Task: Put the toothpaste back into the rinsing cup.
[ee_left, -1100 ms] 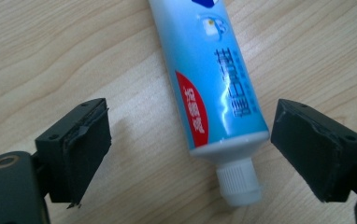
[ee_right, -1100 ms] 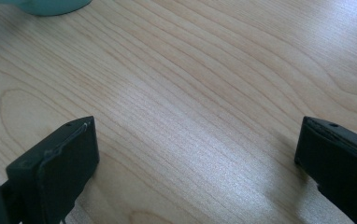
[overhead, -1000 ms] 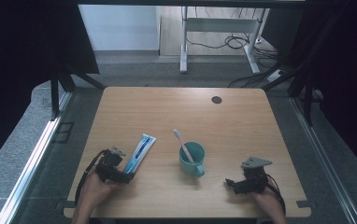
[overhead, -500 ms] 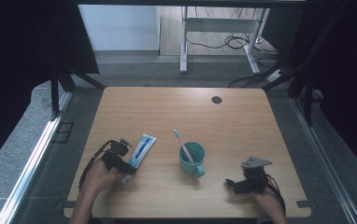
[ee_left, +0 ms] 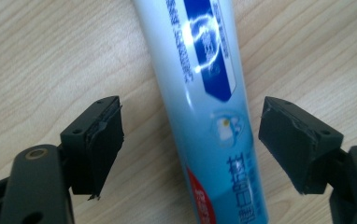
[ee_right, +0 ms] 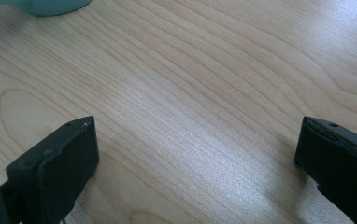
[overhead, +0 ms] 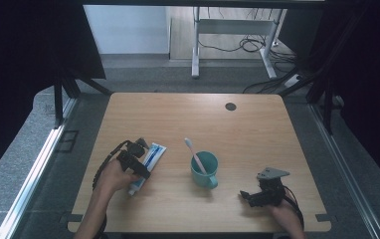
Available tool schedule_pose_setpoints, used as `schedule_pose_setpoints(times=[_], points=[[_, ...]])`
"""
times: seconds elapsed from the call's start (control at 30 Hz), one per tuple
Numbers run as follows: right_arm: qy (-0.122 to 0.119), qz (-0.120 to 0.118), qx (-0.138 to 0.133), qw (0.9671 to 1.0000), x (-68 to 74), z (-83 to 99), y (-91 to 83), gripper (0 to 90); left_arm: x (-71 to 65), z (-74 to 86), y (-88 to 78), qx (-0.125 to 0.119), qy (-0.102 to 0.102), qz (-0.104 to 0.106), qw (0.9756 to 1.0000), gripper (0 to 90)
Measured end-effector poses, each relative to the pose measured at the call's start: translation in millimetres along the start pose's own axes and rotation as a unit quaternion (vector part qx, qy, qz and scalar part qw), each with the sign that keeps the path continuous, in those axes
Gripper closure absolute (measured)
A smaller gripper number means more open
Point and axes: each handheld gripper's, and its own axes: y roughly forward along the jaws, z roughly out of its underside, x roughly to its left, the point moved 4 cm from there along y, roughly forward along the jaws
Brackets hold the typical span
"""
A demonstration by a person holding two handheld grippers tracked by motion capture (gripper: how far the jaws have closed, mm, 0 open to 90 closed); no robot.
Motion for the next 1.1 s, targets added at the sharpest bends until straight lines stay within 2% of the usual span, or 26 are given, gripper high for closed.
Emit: schedule_pose_setpoints(times=[0.33,0.53,0.6,0.73,0.93,1.1], points=[[0.000,0.000,0.000,1.0000,-0.1,0.0,-0.1,0.0,-3.2,-19.0,4.3,0.024,-0.001,-0.004,0.9997,30.6],[0.000,0.000,0.000,1.0000,-0.1,0.0,-0.1,0.0,-3.1,-27.8,5.3,0.029,-0.006,-0.003,0.9996,36.1],[0.000,0.000,0.000,1.0000,-0.1,0.0,-0.1,0.0,-2.4,-28.9,5.3,0.033,-0.006,-0.003,0.9994,38.4],[0.000,0.000,0.000,1.0000,0.0,0.0,-0.1,0.0,-1.3,-33.4,7.8,0.040,-0.018,-0.007,0.9990,42.4],[0.000,0.000,0.001,1.0000,0.0,0.0,-0.1,0.0,-1.0,-35.4,11.8,0.050,-0.032,-0.003,0.9983,44.1],[0.000,0.000,0.000,1.0000,-0.1,0.0,-0.1,0.0,-3.0,-36.6,14.3,0.058,-0.030,-0.014,0.9978,44.5]])
